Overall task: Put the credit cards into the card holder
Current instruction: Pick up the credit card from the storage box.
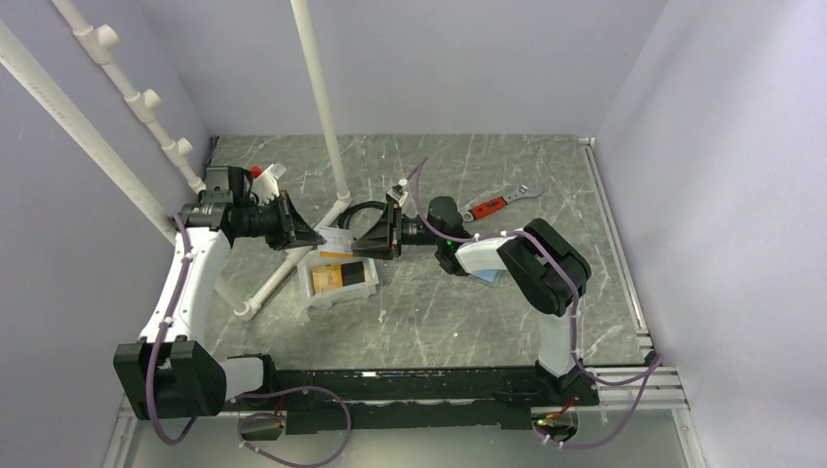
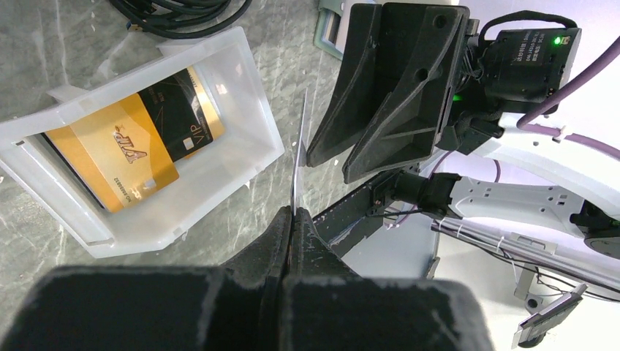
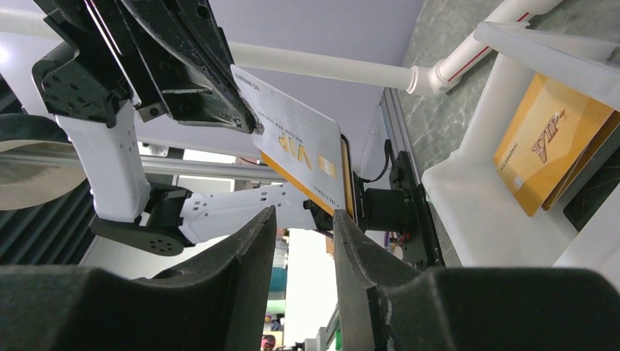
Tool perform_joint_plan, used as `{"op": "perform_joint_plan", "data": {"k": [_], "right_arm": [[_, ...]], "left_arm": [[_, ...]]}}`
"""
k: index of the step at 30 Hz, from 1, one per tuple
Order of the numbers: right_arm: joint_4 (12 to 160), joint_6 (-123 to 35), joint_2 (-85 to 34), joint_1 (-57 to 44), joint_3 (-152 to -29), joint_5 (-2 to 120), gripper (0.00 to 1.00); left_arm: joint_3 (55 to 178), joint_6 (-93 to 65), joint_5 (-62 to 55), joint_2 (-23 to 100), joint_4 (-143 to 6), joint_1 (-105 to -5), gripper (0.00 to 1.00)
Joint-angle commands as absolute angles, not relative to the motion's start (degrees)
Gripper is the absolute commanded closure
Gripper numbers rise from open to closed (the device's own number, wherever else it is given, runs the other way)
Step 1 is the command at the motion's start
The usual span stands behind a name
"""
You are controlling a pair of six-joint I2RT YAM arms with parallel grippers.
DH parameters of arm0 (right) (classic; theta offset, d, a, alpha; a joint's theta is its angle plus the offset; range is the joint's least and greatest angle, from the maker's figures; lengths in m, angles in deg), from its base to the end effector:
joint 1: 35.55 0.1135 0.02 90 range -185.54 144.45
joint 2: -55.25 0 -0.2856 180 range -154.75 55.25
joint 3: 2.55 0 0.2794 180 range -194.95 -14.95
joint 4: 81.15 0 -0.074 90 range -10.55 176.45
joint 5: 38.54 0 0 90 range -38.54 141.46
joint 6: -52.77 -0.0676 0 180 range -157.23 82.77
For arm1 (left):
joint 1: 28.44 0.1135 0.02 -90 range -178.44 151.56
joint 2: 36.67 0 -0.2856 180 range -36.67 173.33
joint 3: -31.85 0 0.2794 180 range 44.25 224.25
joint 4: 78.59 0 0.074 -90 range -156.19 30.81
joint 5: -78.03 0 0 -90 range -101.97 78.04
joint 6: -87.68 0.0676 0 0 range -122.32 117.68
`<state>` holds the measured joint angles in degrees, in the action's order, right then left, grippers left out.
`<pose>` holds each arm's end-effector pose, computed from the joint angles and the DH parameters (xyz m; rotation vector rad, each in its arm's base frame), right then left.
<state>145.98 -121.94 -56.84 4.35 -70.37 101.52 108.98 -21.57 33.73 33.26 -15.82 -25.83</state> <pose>0.3079 0.3250 0.1890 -0.1384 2.1181 2.1871 0.2696 -0.0361 0.3168 -0.1498 2.4556 -1.1265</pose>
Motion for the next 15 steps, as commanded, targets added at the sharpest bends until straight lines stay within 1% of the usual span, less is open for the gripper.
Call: {"op": "perform_joint_plan", "data": {"k": [1, 15], "right_arm": [[148.3, -120.8, -56.6, 4.5, -70.3, 101.8, 0.62], [148.1, -120.6, -57.4, 4.5, -69.6, 101.6, 0.6]], "left_arm": [[108.7, -21.6, 35.5, 31.2, -17.1, -25.4, 1.0], [109.0, -22.2, 36.9, 31.1, -17.9, -25.4, 1.0]]}}
